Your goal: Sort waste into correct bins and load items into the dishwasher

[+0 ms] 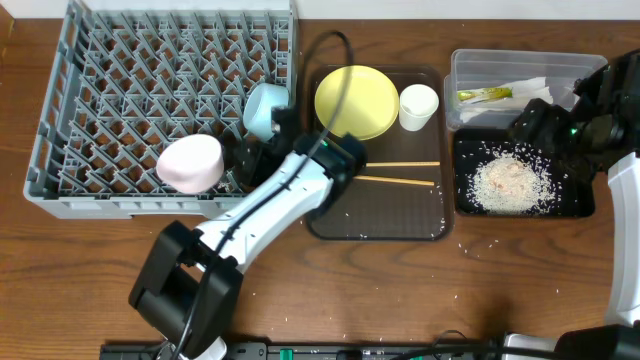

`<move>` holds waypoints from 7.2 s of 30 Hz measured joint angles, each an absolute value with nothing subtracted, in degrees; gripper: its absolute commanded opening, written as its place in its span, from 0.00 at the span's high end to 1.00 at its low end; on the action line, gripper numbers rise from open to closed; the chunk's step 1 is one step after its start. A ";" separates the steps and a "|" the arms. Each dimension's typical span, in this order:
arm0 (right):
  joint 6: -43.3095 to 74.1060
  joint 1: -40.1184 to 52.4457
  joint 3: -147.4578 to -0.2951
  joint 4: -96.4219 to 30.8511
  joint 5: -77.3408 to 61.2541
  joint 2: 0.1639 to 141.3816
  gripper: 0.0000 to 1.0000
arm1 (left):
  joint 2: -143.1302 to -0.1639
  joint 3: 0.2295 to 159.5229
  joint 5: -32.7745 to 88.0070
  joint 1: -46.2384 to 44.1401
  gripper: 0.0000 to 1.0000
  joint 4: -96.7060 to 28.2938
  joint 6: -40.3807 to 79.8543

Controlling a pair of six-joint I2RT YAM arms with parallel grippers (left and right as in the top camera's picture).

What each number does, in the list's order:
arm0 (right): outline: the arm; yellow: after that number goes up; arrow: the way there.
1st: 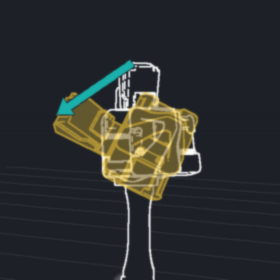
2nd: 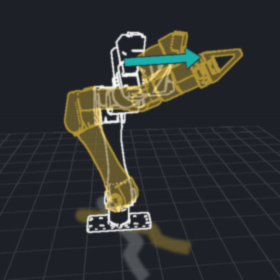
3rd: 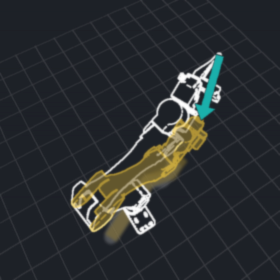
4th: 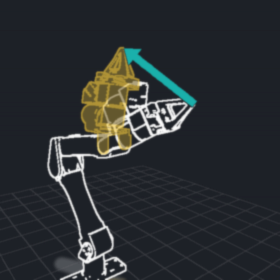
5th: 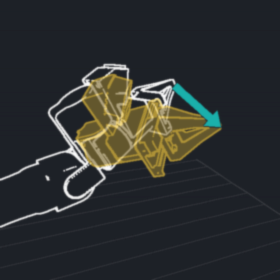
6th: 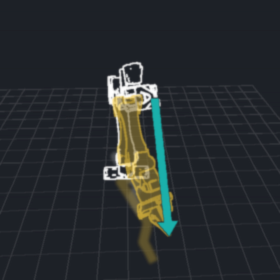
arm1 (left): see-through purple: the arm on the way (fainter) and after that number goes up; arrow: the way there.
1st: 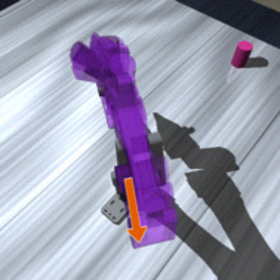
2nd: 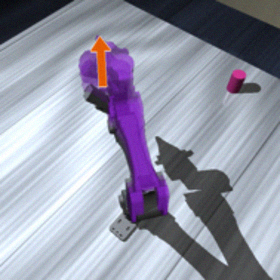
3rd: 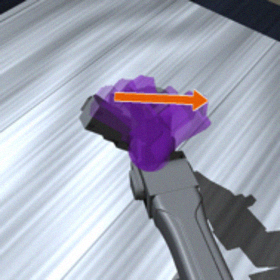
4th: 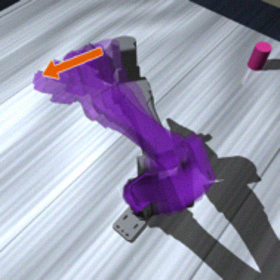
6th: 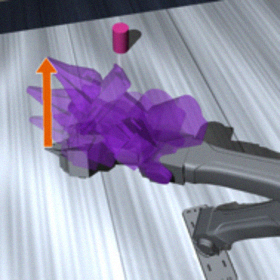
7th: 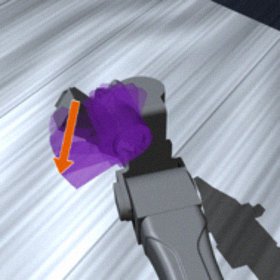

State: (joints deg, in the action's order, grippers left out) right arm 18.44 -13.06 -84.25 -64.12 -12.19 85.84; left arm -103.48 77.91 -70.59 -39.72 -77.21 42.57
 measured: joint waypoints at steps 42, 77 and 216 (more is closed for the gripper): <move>18.44 -13.06 -84.25 -64.05 -12.19 85.84 0.01 | -78.32 80.86 -10.31 -18.55 0.49 -69.73 27.00; 18.44 -13.06 -84.25 -64.05 -12.19 85.84 0.01 | -78.32 80.86 -6.28 -15.75 0.50 -69.73 23.49; 18.44 -13.06 -84.25 -64.05 -12.19 85.84 0.01 | -103.46 84.84 14.83 16.03 0.93 -60.60 0.47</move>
